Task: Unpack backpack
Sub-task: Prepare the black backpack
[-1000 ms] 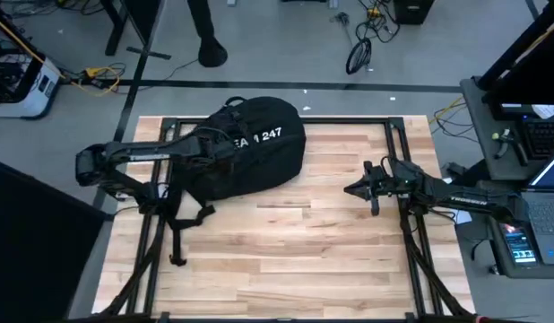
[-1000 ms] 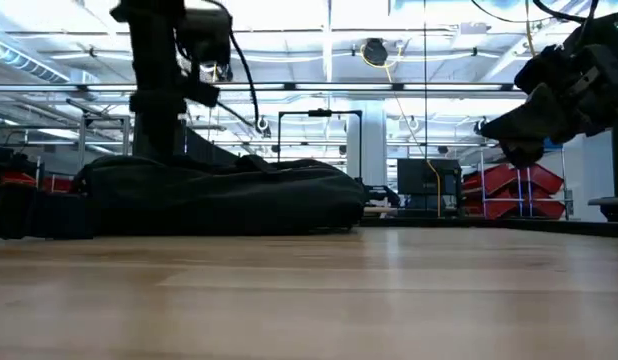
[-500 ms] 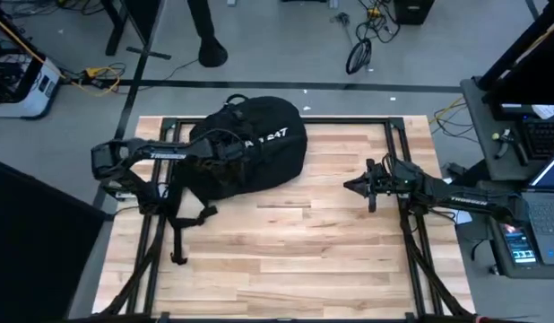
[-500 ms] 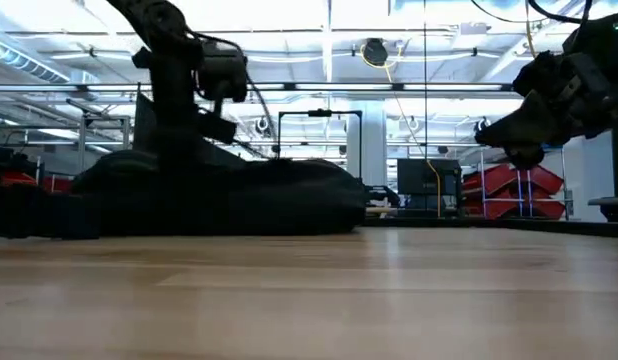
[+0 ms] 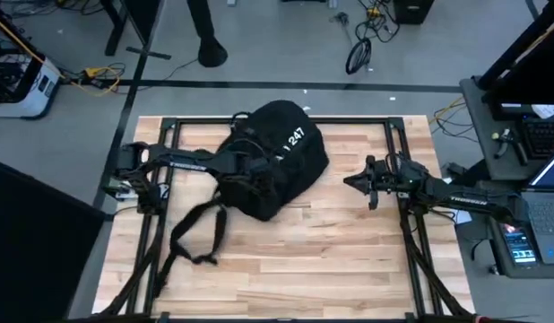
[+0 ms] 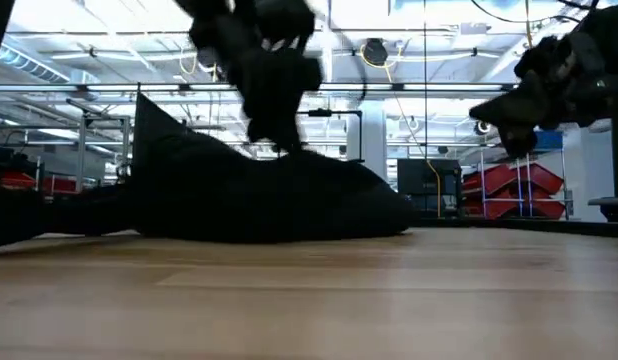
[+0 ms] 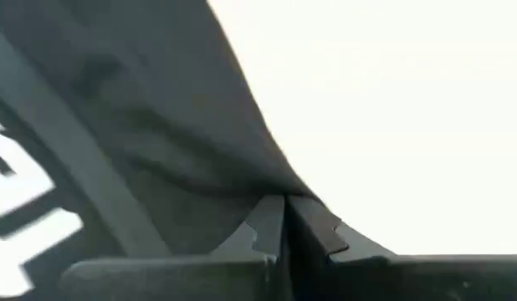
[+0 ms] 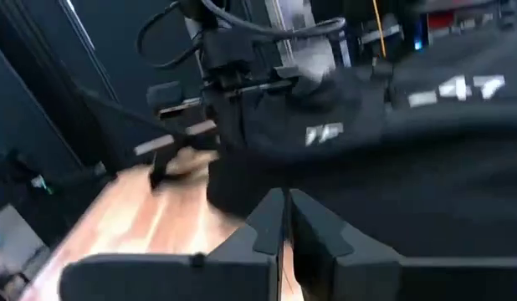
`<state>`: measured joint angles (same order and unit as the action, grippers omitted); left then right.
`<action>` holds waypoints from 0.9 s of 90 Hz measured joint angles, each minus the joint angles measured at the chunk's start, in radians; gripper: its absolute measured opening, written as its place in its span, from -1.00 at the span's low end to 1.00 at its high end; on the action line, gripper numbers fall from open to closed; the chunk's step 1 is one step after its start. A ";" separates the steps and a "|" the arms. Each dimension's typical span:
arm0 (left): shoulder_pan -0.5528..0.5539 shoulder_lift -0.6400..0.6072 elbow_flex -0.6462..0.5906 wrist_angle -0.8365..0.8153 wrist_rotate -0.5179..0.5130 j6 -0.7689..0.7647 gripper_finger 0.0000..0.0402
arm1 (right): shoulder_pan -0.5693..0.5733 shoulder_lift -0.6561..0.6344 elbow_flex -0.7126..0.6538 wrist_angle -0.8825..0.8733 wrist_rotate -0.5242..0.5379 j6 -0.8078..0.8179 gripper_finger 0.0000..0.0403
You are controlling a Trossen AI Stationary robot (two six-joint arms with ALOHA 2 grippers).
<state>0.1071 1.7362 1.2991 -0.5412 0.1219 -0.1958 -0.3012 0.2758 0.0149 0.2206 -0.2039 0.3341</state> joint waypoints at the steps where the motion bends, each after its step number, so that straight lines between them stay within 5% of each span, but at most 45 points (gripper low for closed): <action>1: 0.000 0.000 0.014 -0.014 0.000 0.000 -1.00 | 0.000 0.000 0.000 0.004 0.000 0.002 -0.98; 22: 0.017 -0.011 0.245 -0.449 -0.182 0.052 -1.00 | 0.000 0.016 0.000 0.029 0.000 0.026 -0.98; 42: 0.110 -0.011 0.222 -0.676 -0.288 0.064 -1.00 | 0.000 0.124 0.017 0.042 0.053 0.072 -0.98; 81: 0.231 -0.011 -0.025 -0.547 -0.266 0.159 -1.00 | 0.000 0.478 0.141 0.055 0.254 0.058 -1.00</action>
<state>0.3379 1.7250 1.2738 -1.0887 -0.1444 -0.0364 -0.3016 0.7537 0.1560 0.2752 0.0496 0.3918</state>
